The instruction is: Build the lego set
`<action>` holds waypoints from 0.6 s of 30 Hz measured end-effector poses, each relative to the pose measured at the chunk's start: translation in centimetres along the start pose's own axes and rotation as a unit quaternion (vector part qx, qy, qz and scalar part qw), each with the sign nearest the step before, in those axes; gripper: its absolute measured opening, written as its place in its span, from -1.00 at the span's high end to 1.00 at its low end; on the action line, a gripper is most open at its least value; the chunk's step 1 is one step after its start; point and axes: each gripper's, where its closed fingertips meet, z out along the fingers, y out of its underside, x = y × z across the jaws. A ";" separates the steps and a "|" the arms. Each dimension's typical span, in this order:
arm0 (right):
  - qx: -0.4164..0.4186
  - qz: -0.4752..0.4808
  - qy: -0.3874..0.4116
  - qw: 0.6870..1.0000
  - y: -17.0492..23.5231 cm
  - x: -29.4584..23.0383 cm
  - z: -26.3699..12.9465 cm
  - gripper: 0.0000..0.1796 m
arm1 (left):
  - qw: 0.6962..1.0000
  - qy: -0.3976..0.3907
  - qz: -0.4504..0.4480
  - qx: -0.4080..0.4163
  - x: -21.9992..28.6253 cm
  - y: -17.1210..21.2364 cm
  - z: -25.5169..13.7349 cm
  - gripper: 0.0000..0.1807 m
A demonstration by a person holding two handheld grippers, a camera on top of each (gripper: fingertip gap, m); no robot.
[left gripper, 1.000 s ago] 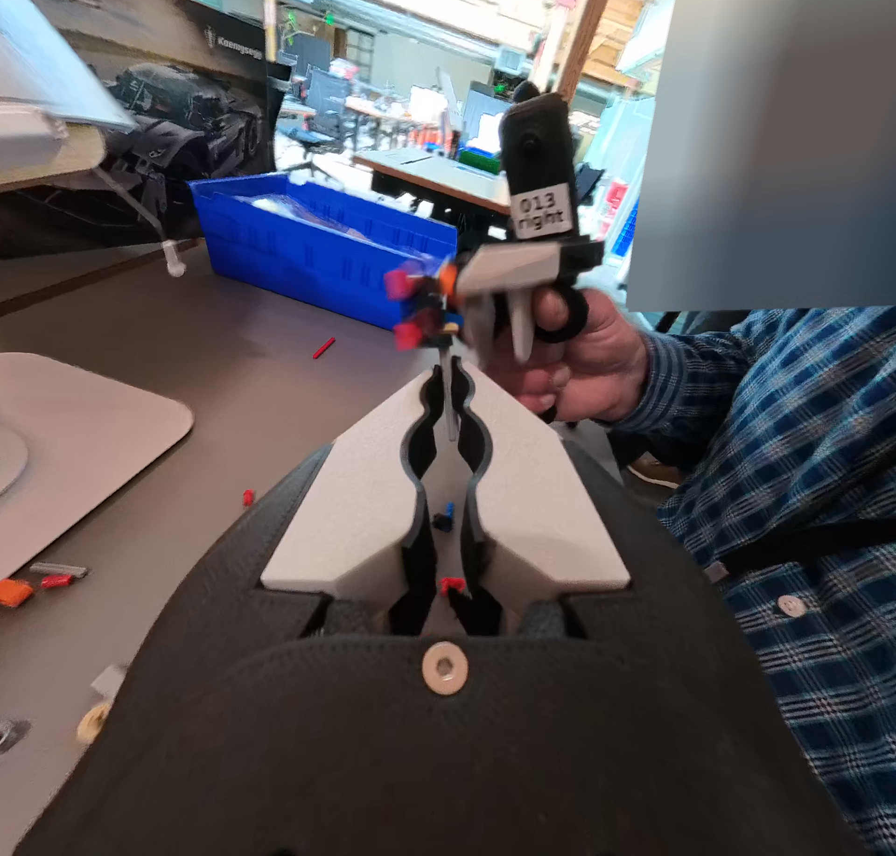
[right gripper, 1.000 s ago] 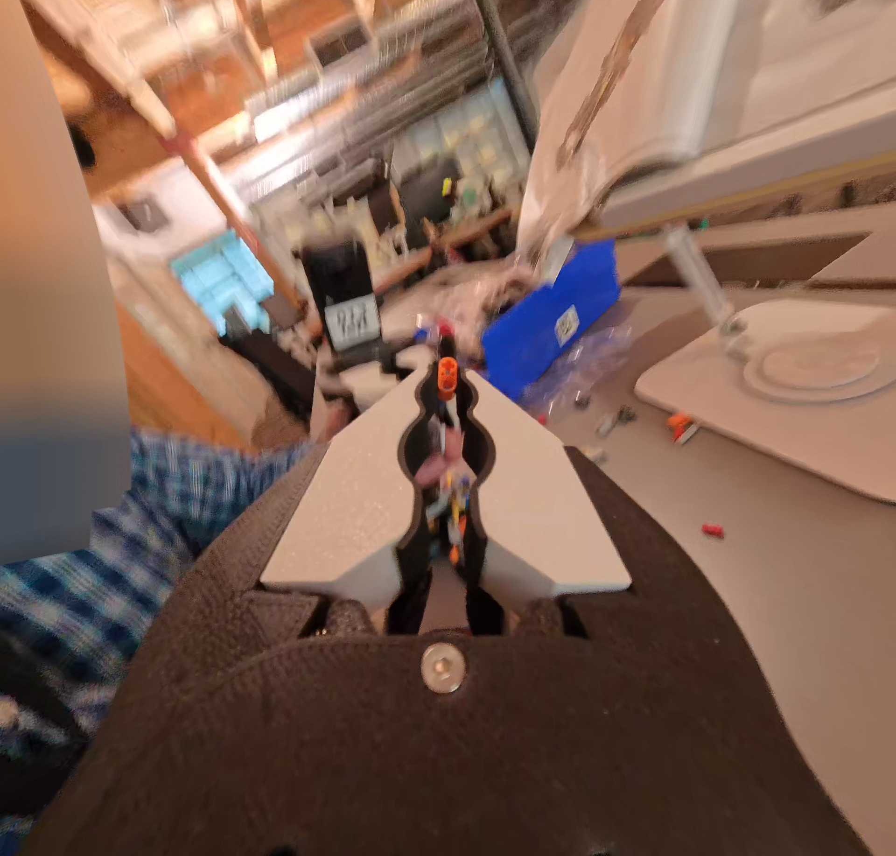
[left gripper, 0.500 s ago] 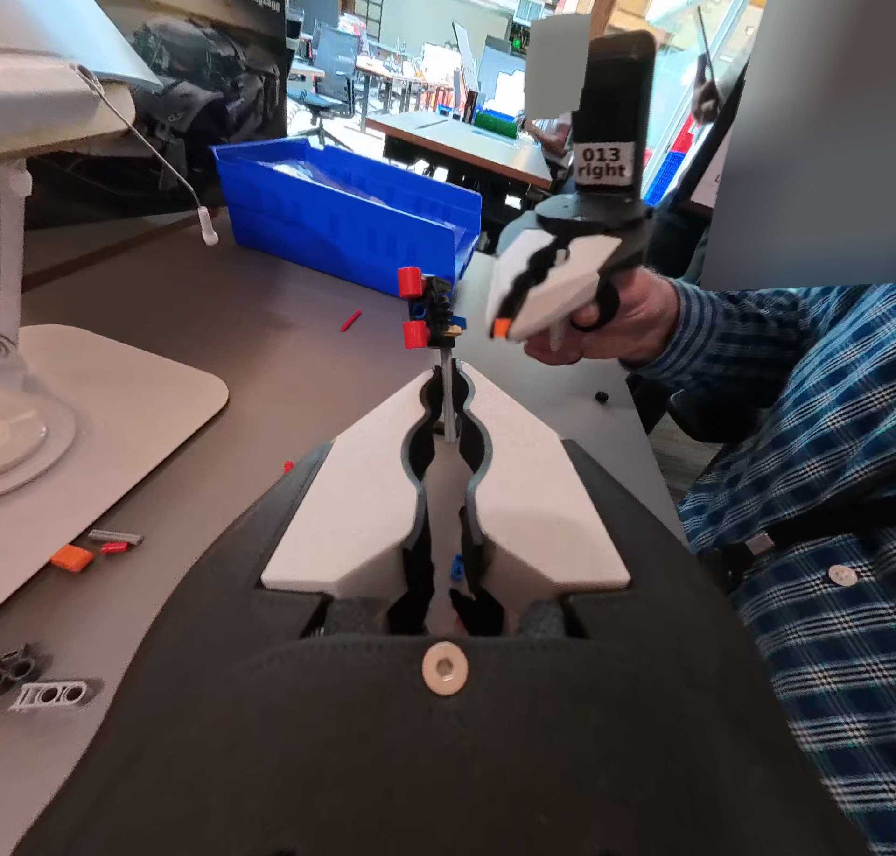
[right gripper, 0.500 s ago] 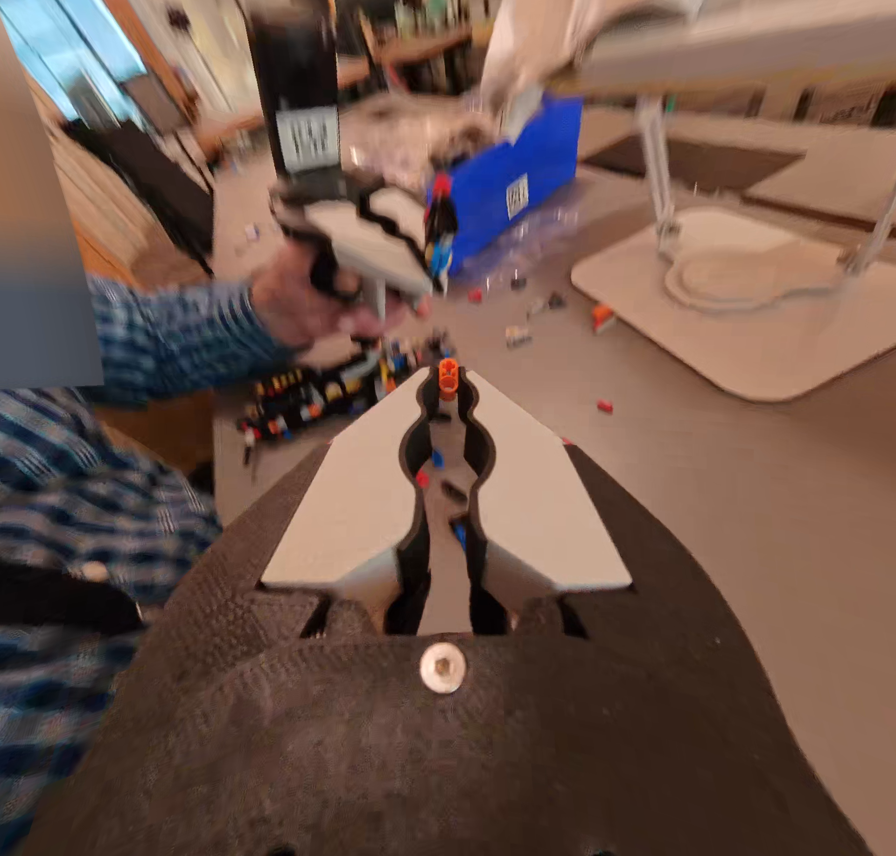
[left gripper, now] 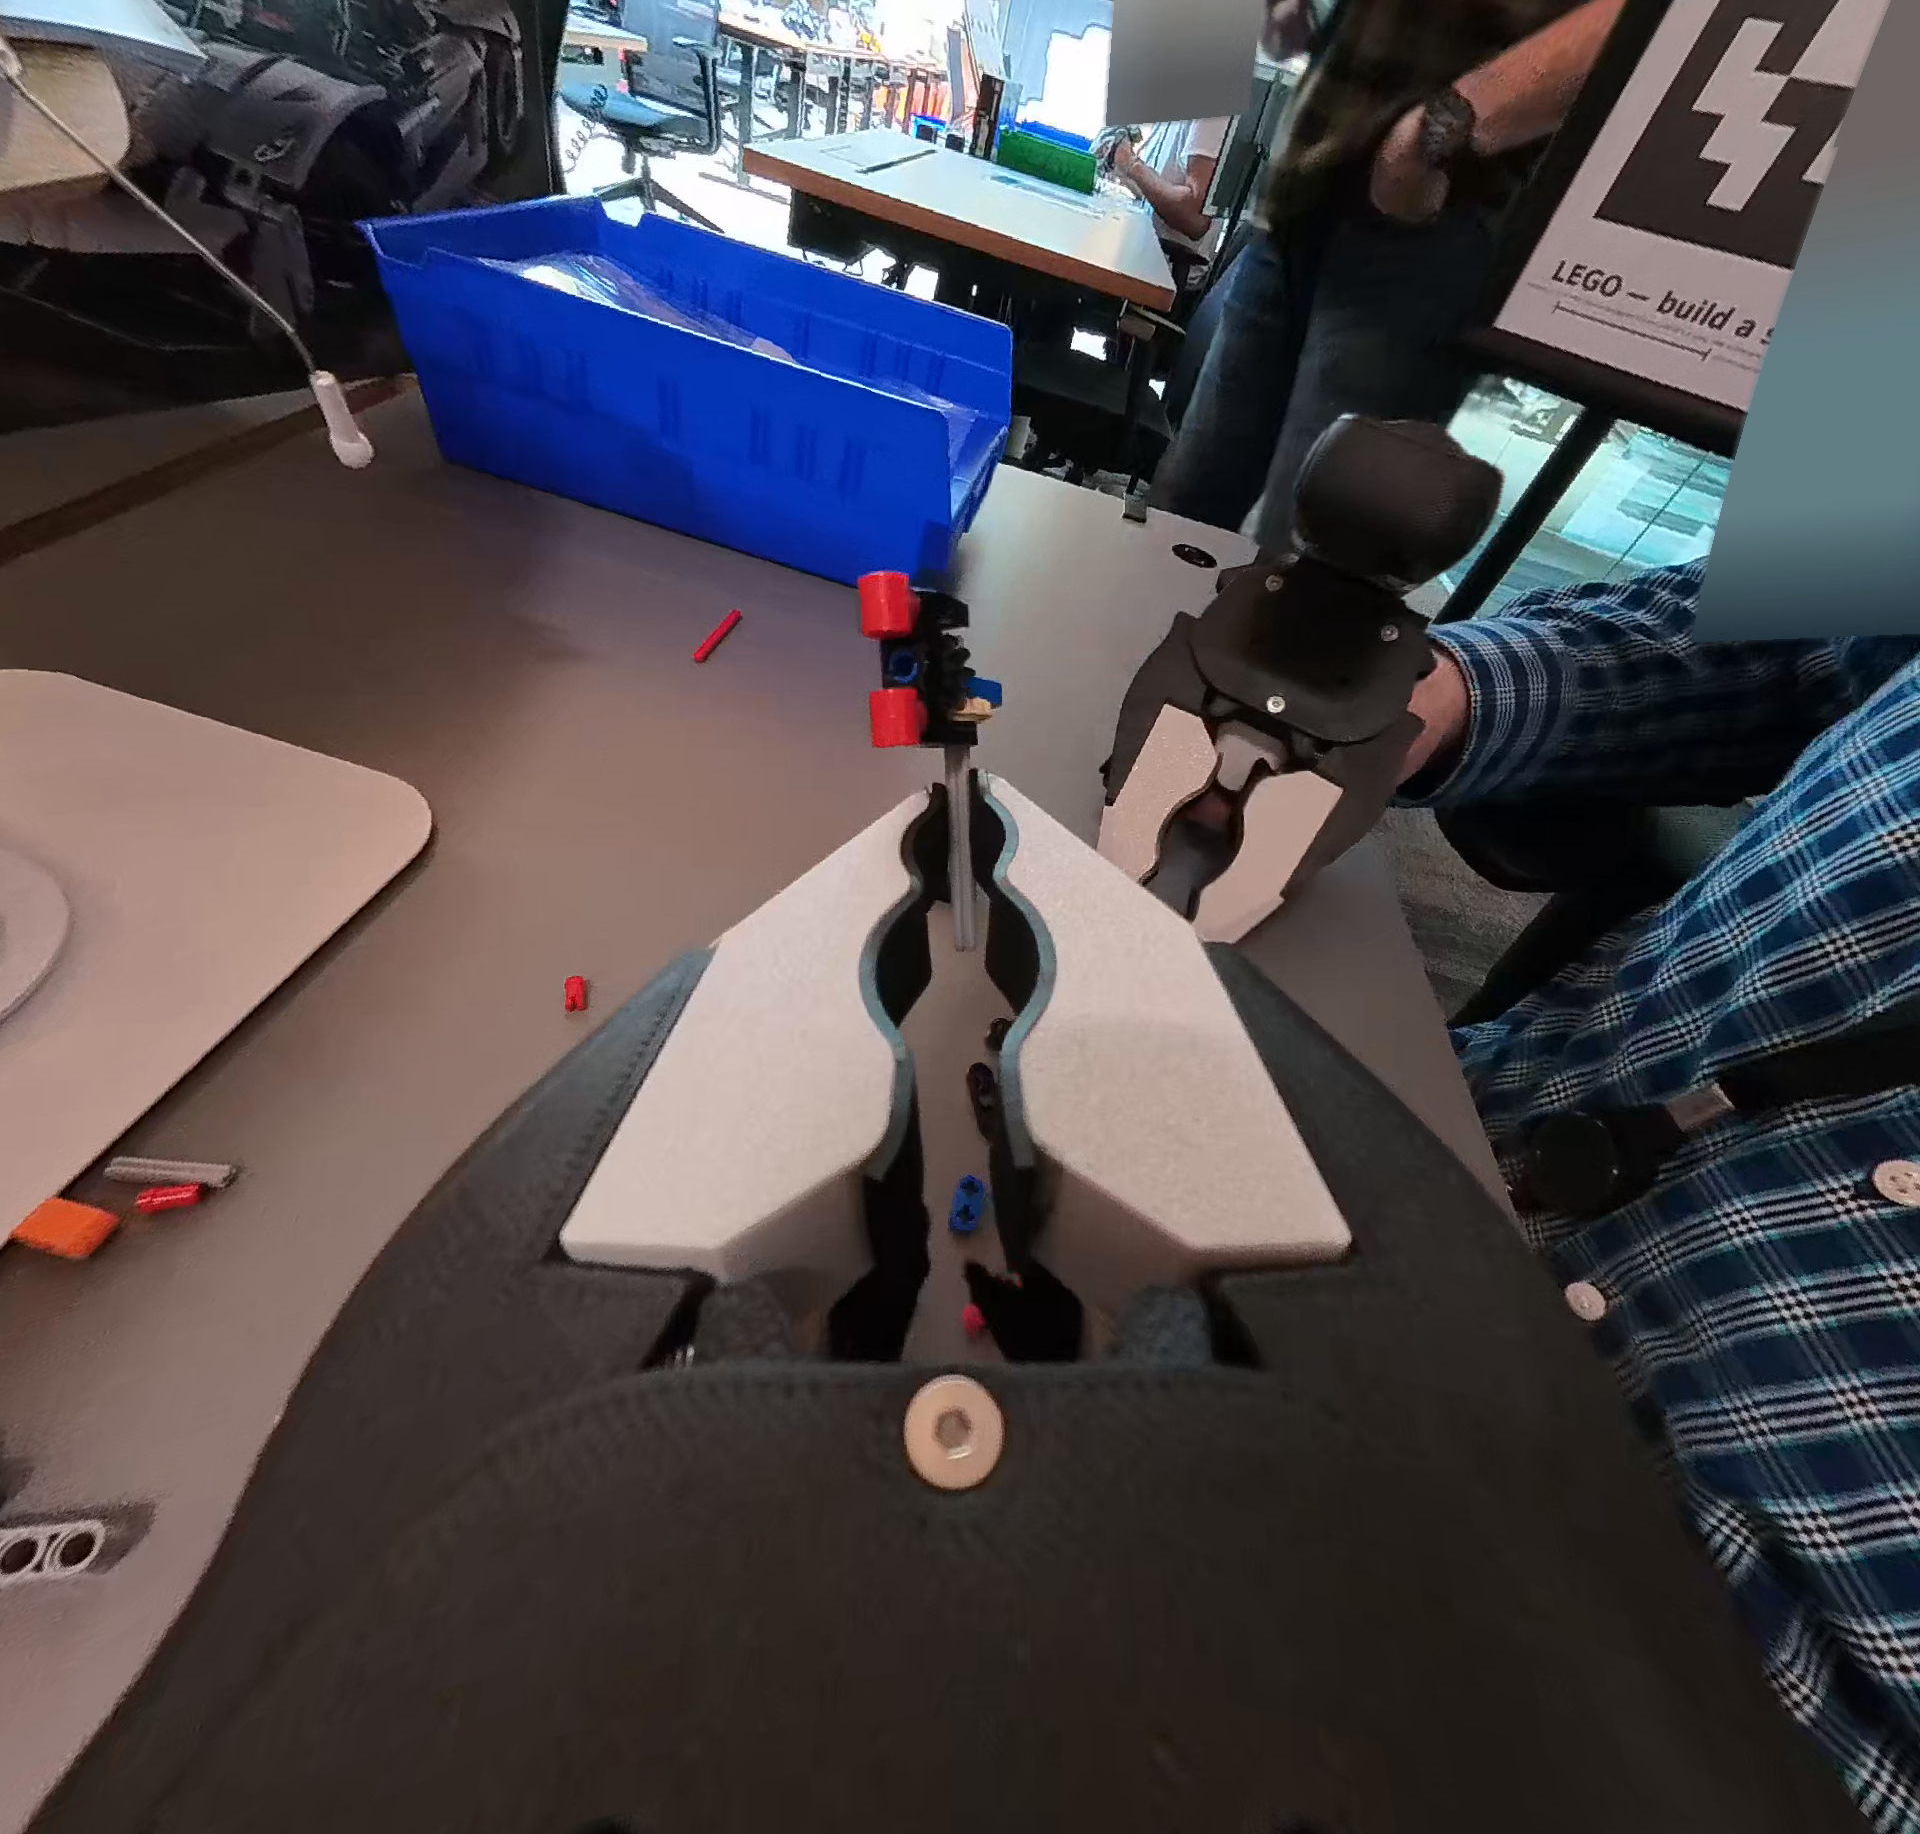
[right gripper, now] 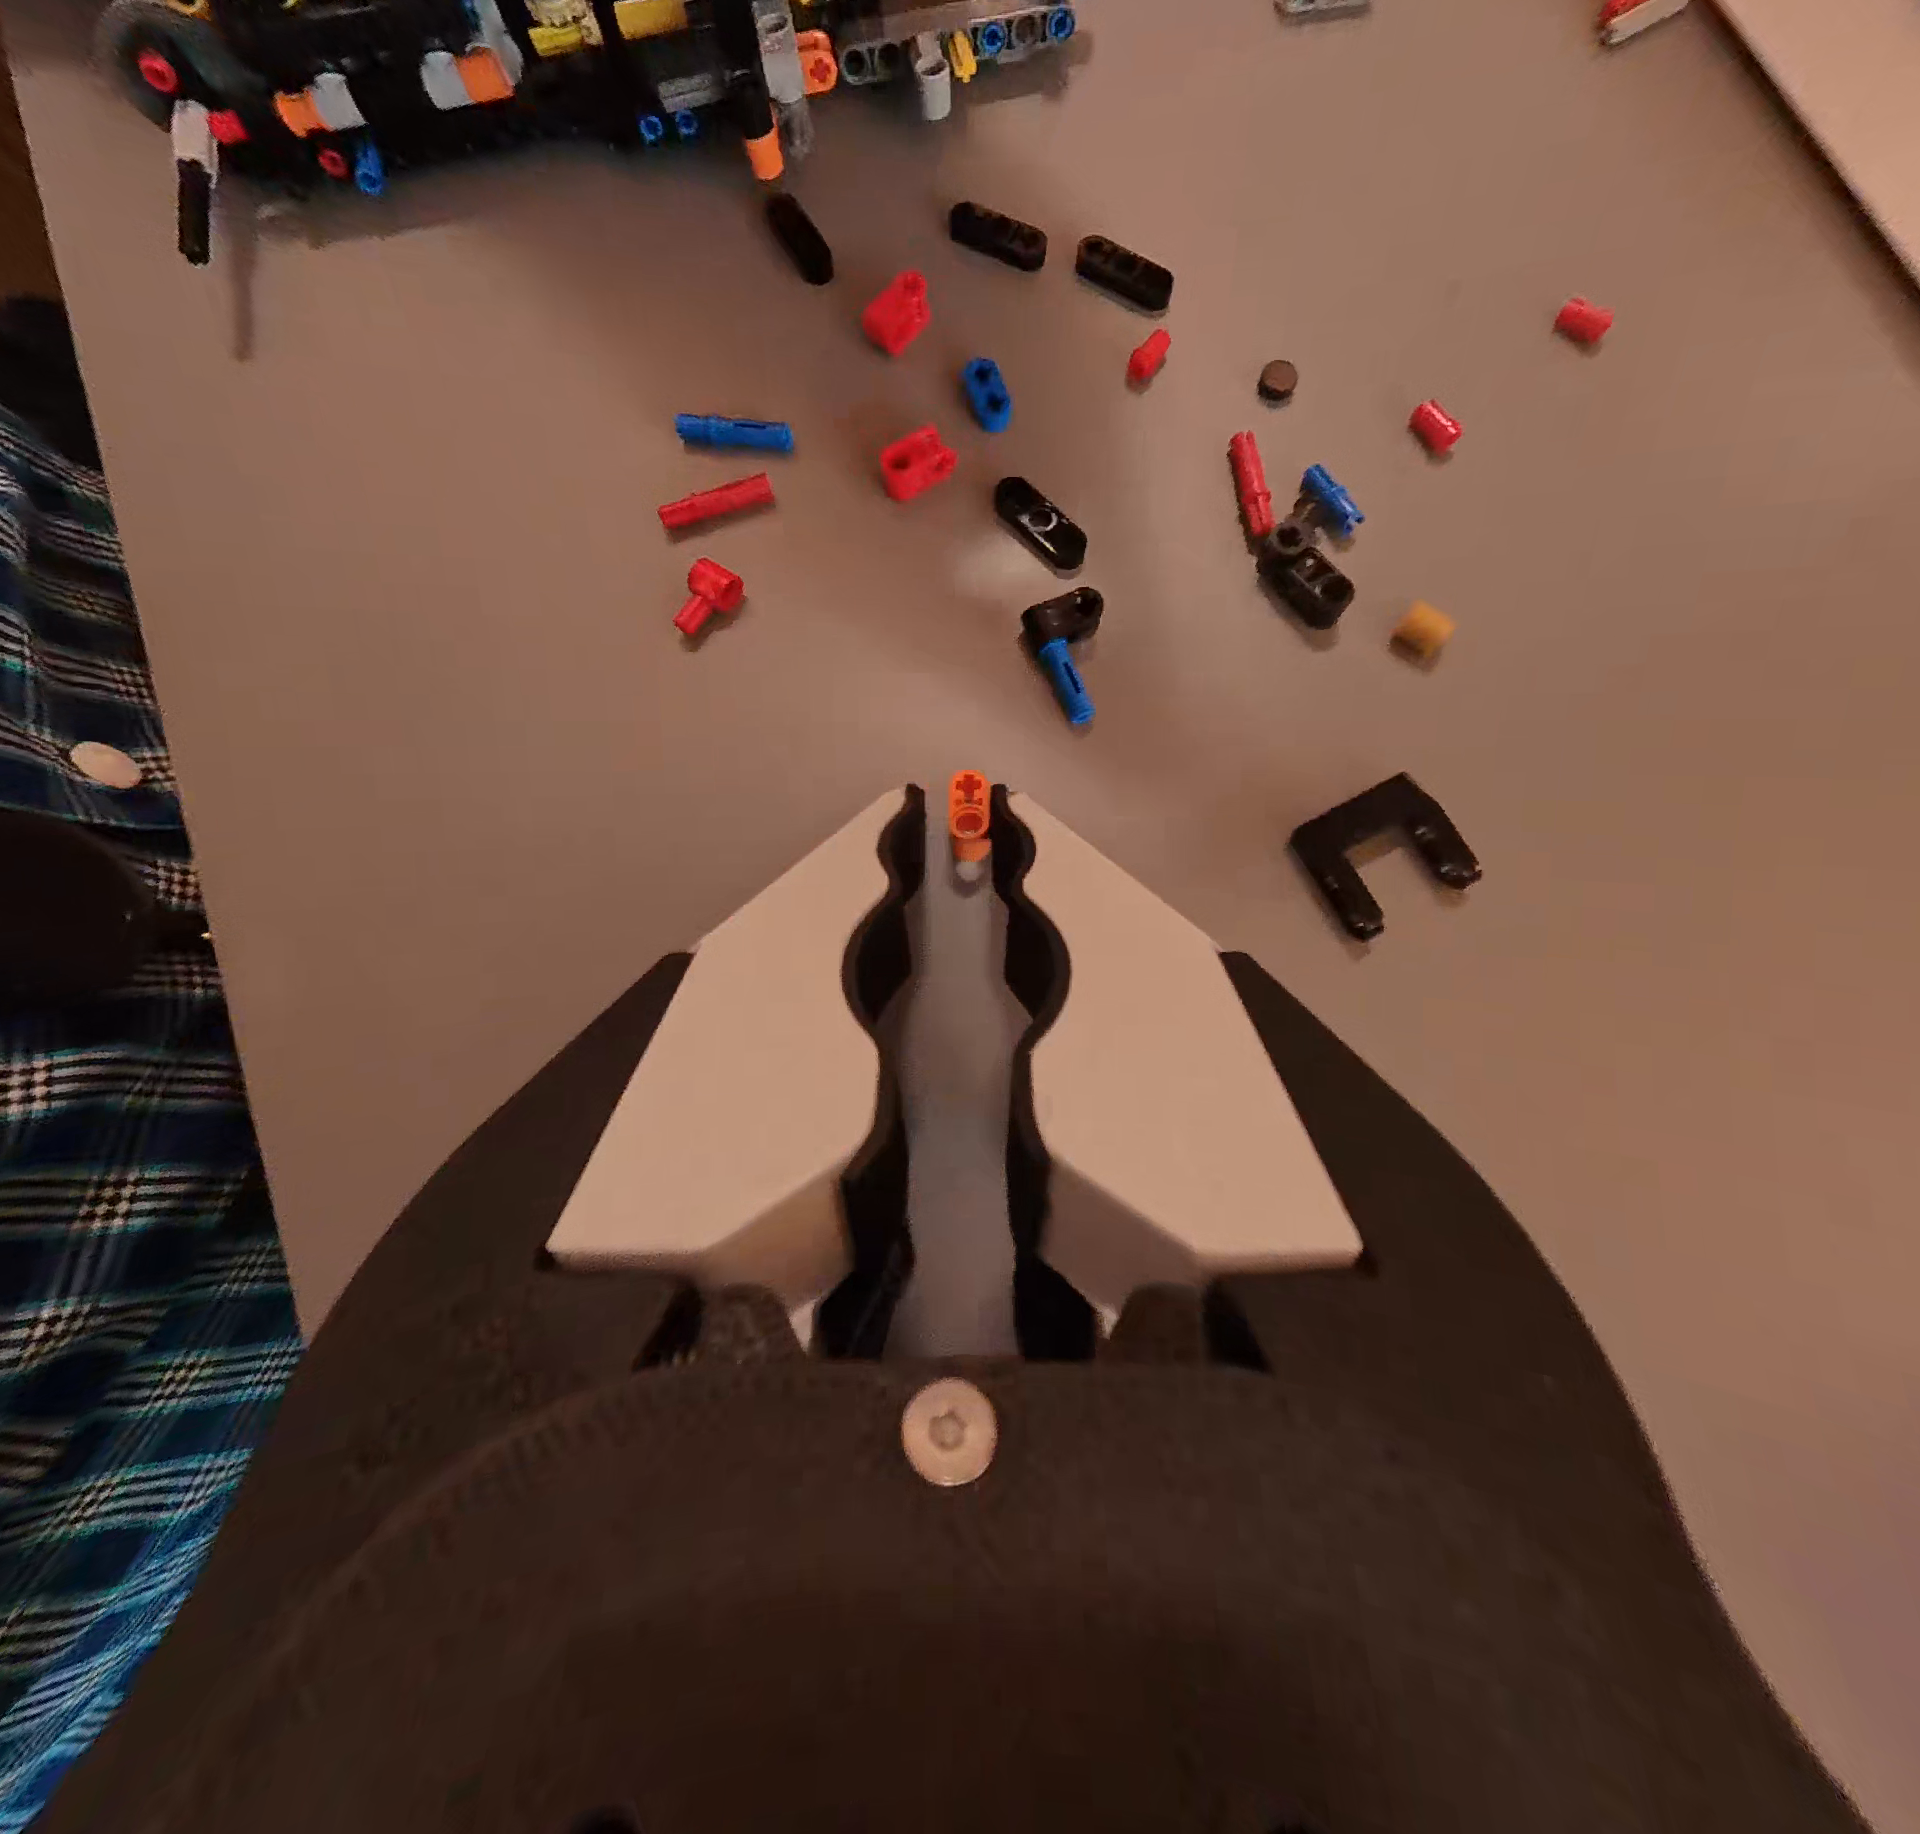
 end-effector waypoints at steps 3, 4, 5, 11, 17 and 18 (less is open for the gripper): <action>-0.010 -0.002 -0.004 1.000 0.0 -0.3 0.0 0.69 | 1.000 0.003 0.004 -0.004 0.3 0.2 0.2 0.98; -0.014 -0.007 0.000 1.000 0.1 -0.2 -0.1 0.67 | 1.000 0.005 0.005 -0.004 0.4 0.1 0.2 0.98; -0.014 -0.009 0.005 1.000 0.0 -0.1 -0.2 0.65 | 1.000 0.005 0.005 -0.004 0.5 0.1 0.2 0.98; 0.048 -0.012 0.036 0.998 -3.3 1.3 -2.8 0.73 | 1.000 0.012 0.003 0.003 0.8 0.0 0.3 0.98; 0.254 0.099 -0.020 0.962 -13.1 3.6 -6.6 0.65 | 0.998 0.029 0.002 0.054 1.7 -1.7 -0.1 0.98; 0.281 0.115 -0.044 0.952 -14.4 3.6 -7.0 0.65 | 0.998 0.028 0.005 0.063 1.7 -2.0 -0.2 0.98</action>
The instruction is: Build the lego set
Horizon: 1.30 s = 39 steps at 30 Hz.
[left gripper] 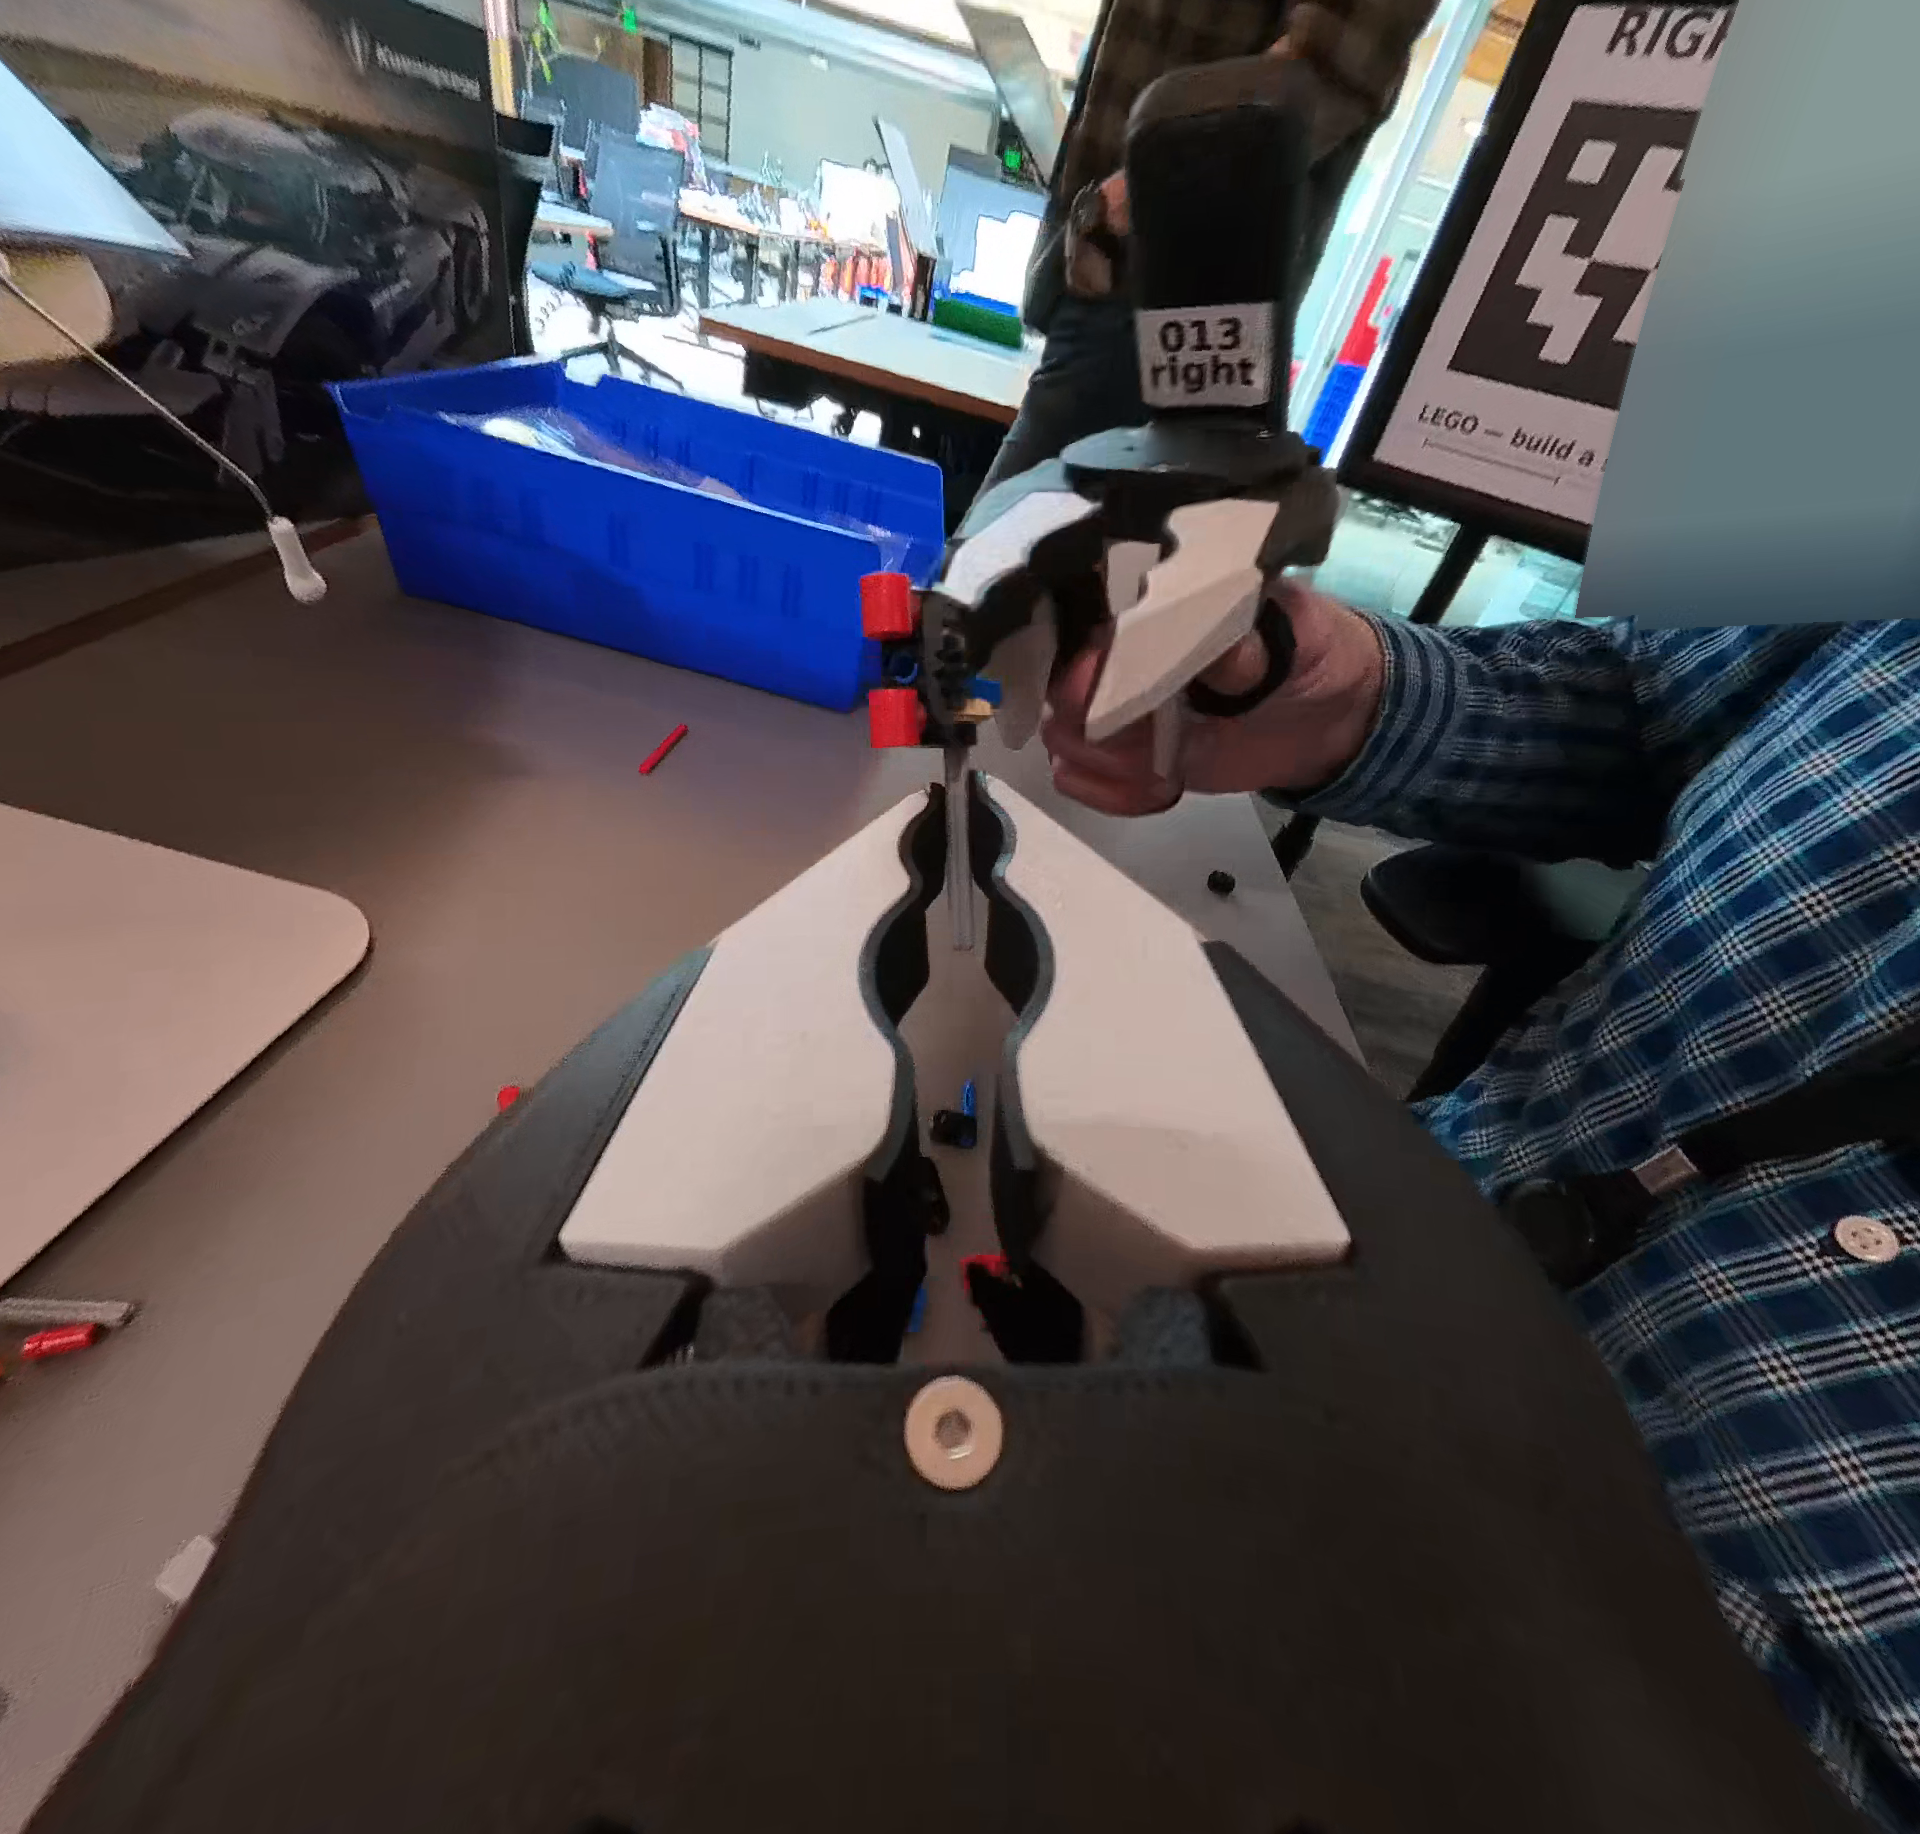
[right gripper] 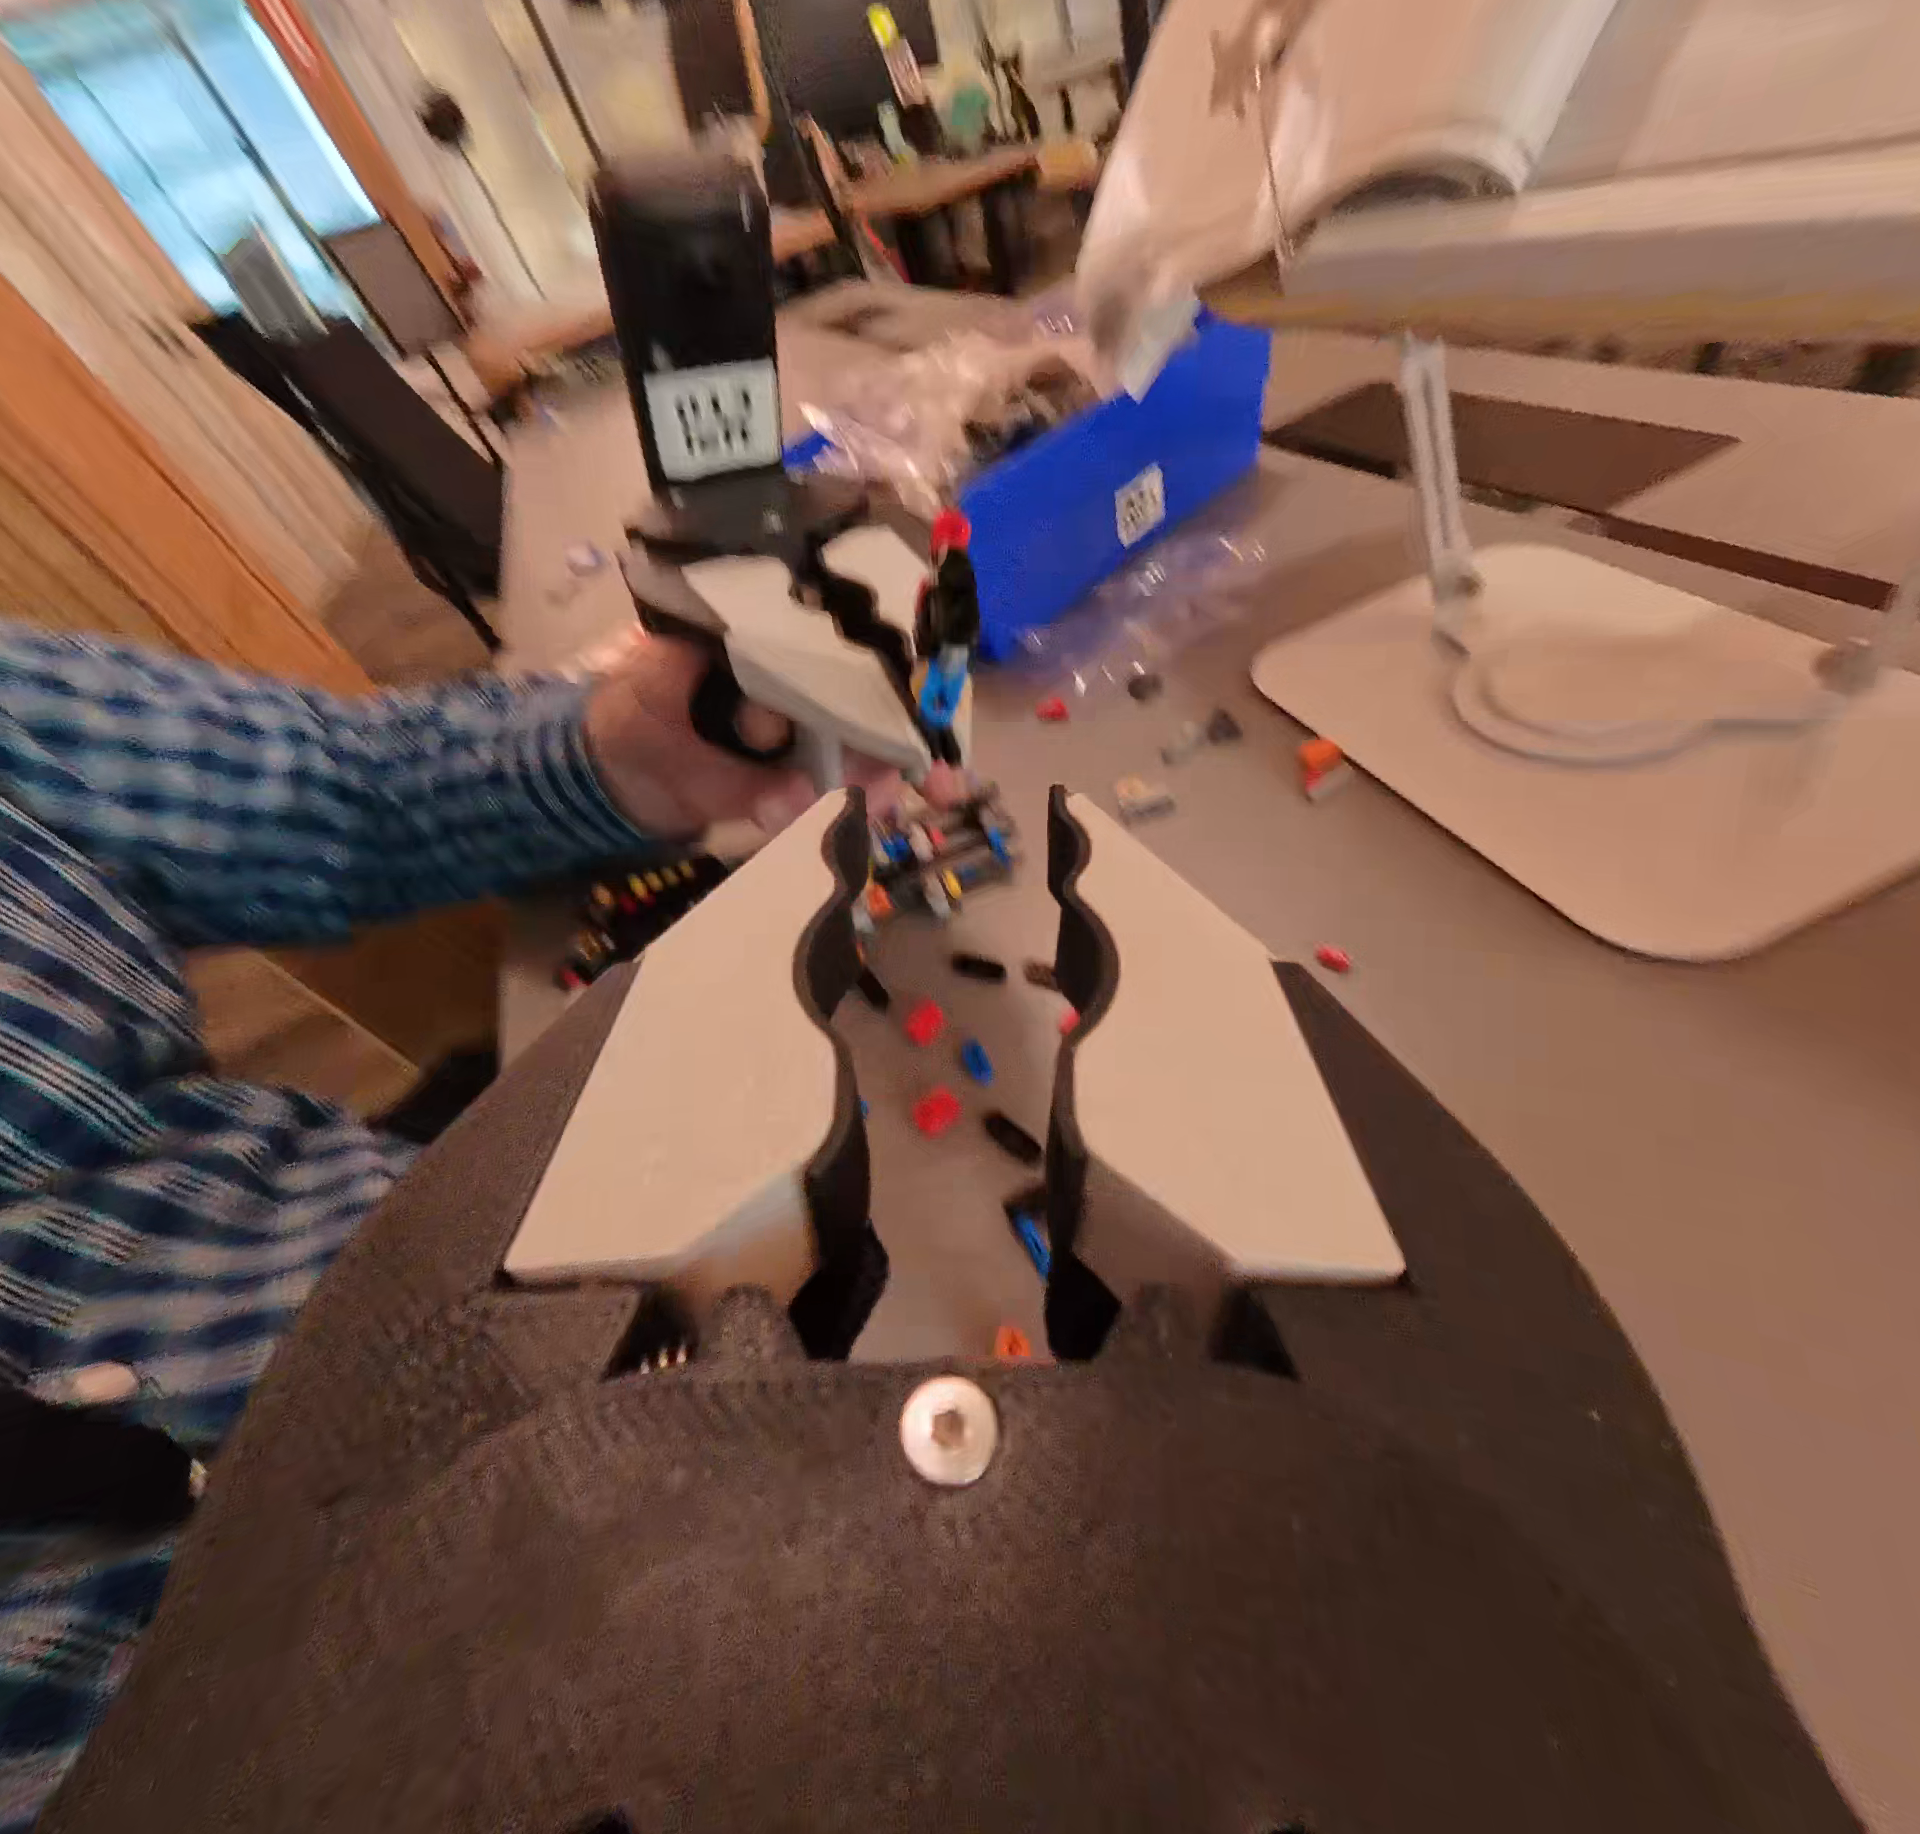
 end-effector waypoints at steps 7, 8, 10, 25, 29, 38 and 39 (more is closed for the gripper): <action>0.025 0.000 -0.039 0.999 -2.5 -1.0 2.3 0.85 | 1.000 -0.014 0.022 0.014 0.2 -0.6 -0.2 0.98; 0.026 -0.003 -0.037 0.999 -2.6 -0.9 2.4 0.94 | 1.000 -0.013 0.021 0.015 0.3 -0.6 -0.2 0.98; 0.022 -0.004 -0.039 0.999 -2.6 -1.0 2.6 0.95 | 1.000 -0.013 0.021 0.019 0.2 -0.6 -0.3 0.98; -0.113 -0.101 -0.082 0.985 -2.4 -2.0 2.9 0.96 | 0.998 0.000 0.063 0.010 0.8 -1.9 -1.5 0.91; -0.109 -0.100 -0.087 0.985 -2.9 -1.9 3.2 0.90 | 0.998 -0.001 0.047 0.035 0.7 -2.5 -1.7 0.93; -0.073 -0.103 -0.071 0.989 -4.5 -1.4 3.4 0.81 | 0.994 0.010 -0.018 0.108 -0.2 -4.2 -2.9 0.93; -0.068 -0.103 -0.072 0.990 -4.7 -1.5 3.6 0.83 | 0.994 0.011 -0.019 0.110 -0.2 -4.2 -2.9 0.93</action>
